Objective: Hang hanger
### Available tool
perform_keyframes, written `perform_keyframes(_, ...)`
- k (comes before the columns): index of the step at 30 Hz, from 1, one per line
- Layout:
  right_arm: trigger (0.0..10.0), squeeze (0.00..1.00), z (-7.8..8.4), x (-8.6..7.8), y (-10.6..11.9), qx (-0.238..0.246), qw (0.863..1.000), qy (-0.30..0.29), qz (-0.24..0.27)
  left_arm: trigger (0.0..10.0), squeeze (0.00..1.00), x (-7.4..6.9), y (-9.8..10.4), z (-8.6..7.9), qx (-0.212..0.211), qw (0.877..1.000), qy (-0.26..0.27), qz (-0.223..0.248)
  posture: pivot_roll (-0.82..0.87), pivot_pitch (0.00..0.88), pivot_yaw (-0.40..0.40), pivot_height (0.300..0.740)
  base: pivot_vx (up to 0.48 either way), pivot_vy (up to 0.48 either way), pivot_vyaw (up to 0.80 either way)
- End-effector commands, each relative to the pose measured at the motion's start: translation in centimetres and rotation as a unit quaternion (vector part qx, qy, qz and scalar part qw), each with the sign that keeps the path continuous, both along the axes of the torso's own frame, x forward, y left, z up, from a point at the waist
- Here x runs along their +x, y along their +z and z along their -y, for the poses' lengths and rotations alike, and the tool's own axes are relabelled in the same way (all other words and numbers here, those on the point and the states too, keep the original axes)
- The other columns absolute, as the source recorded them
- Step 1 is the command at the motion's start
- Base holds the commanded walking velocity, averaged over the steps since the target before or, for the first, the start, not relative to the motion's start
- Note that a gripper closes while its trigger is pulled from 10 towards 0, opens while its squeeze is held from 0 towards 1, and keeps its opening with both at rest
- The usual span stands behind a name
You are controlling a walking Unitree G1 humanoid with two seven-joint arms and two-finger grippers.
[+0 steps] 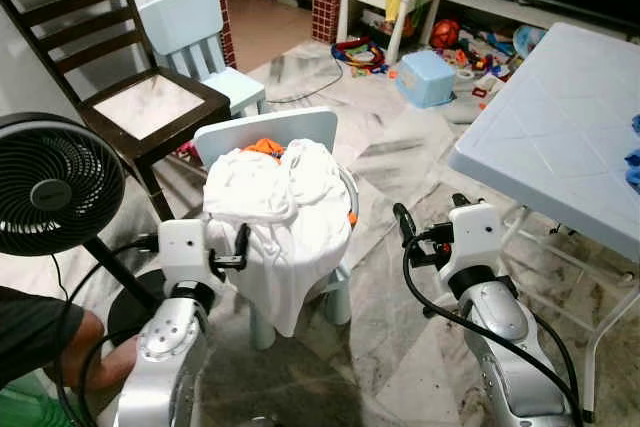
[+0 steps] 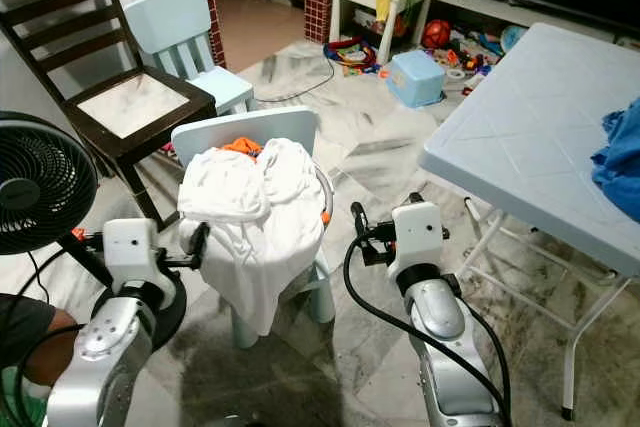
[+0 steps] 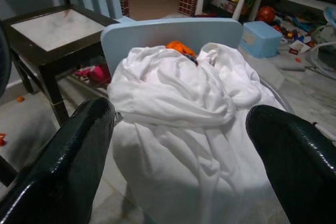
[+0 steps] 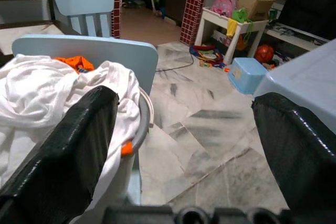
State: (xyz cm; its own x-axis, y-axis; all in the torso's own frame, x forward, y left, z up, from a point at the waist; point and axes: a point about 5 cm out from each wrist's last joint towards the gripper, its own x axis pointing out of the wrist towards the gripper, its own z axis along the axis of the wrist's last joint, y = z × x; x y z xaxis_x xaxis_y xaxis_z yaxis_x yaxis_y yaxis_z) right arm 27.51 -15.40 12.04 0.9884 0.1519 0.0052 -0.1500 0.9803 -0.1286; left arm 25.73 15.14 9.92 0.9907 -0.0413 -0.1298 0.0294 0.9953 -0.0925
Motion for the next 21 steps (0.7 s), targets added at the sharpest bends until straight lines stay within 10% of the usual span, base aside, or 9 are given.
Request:
perform_keyframes(1, 10.0, 0.0, 0.48, 0.0, 0.0, -0.002, 1.0, -0.009, 0.0, 10.0, 0.0, -0.02, 0.27, 0.35, -0.001, 1.0, -0.006, 0.003, 0.02, 0.1, -0.011, 0.74, 0.0, 0.0, 0.0)
perform_keyframes(21, 10.0, 0.0, 0.56, 0.16, 0.07, -0.006, 1.0, -0.01, 0.002, 10.0, 0.0, 0.01, 0.65, 0.77, -0.018, 0.999, -0.033, 0.024, 0.01, 0.095, -0.011, 0.74, 0.0, 0.0, 0.0)
